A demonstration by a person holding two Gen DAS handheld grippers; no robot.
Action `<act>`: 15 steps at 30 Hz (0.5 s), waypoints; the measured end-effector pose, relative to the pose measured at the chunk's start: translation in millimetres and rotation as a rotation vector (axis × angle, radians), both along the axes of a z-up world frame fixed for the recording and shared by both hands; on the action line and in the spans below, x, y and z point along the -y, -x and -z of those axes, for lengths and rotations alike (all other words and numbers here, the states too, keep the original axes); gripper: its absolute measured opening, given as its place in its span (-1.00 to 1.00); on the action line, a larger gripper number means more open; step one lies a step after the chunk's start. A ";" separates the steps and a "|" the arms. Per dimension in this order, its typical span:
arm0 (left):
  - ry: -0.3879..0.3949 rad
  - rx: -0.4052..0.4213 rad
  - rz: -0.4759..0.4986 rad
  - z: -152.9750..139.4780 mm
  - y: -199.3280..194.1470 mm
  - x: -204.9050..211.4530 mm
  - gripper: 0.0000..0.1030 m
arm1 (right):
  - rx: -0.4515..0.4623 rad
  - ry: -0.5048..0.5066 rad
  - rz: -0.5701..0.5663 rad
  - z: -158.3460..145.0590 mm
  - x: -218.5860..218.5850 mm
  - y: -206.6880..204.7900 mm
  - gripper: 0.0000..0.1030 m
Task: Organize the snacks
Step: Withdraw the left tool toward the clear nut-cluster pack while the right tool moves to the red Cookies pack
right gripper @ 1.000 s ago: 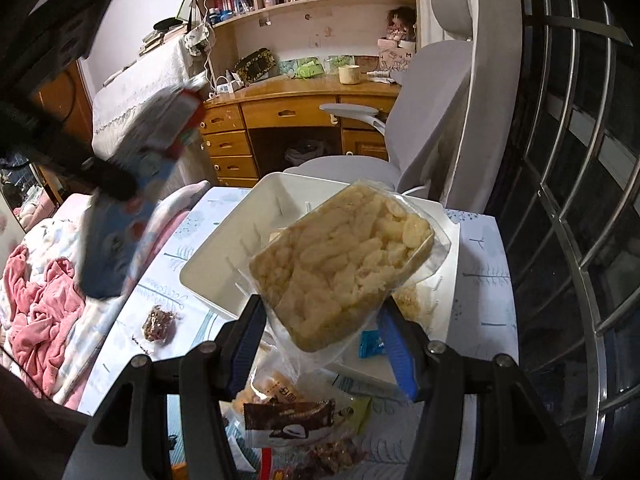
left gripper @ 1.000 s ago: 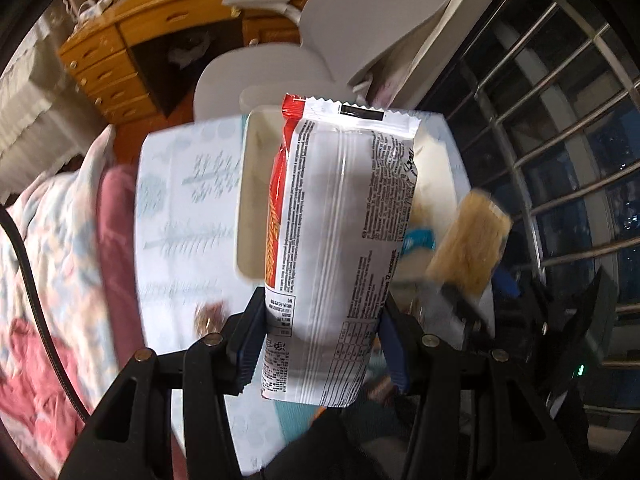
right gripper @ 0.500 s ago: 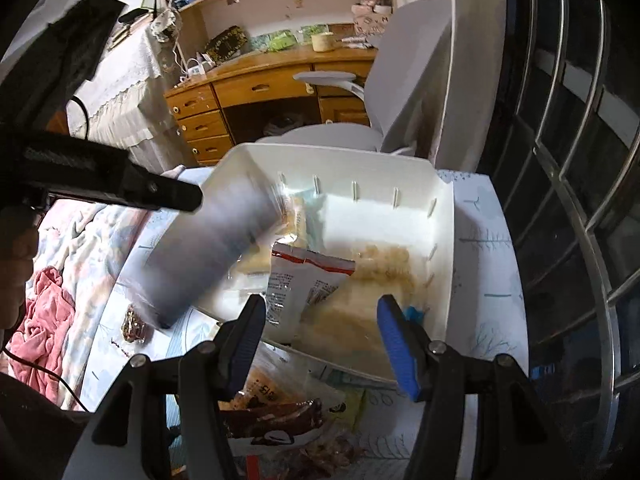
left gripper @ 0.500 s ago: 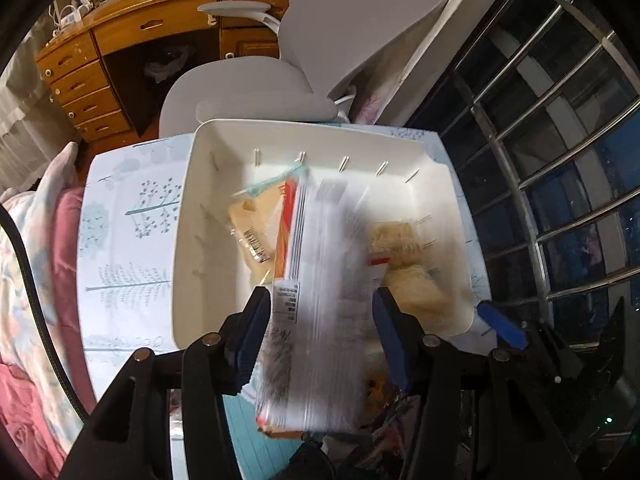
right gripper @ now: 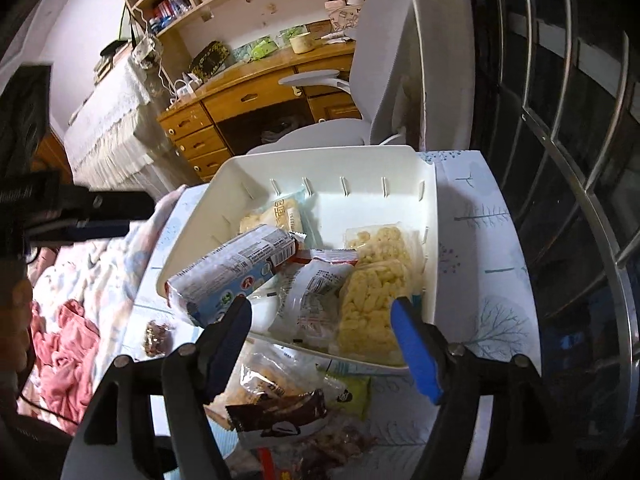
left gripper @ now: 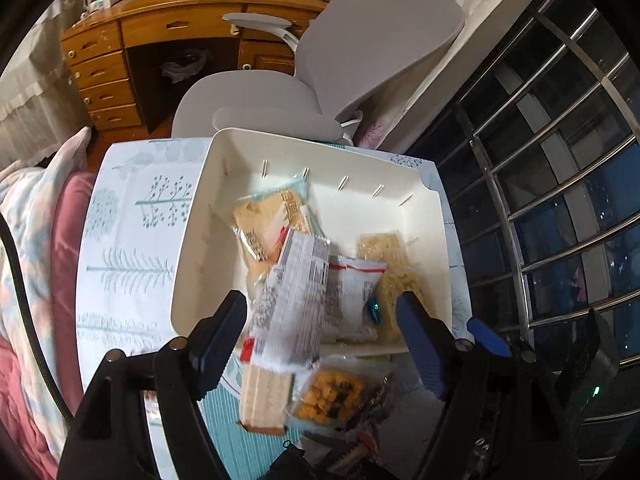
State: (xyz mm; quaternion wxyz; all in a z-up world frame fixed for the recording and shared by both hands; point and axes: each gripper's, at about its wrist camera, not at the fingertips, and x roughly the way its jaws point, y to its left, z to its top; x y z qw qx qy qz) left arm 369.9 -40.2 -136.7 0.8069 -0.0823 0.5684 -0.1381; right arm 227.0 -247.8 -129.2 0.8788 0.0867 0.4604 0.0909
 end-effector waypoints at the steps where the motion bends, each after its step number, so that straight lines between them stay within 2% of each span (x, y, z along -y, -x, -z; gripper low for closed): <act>1: 0.005 0.005 -0.006 -2.7 4.7 0.0 0.47 | 0.000 -0.007 -0.002 -2.2 2.7 1.8 0.42; 5: 0.019 0.063 -0.015 -15.7 32.4 3.7 0.47 | 0.001 -0.033 -0.014 -9.9 12.2 9.5 0.44; 10: 0.019 0.086 -0.061 -25.2 63.5 8.2 0.47 | -0.033 -0.075 -0.049 -14.1 23.1 21.7 0.53; 15: -0.018 0.129 -0.133 -32.8 103.3 9.2 0.47 | -0.059 -0.112 -0.106 -14.2 28.8 33.5 0.54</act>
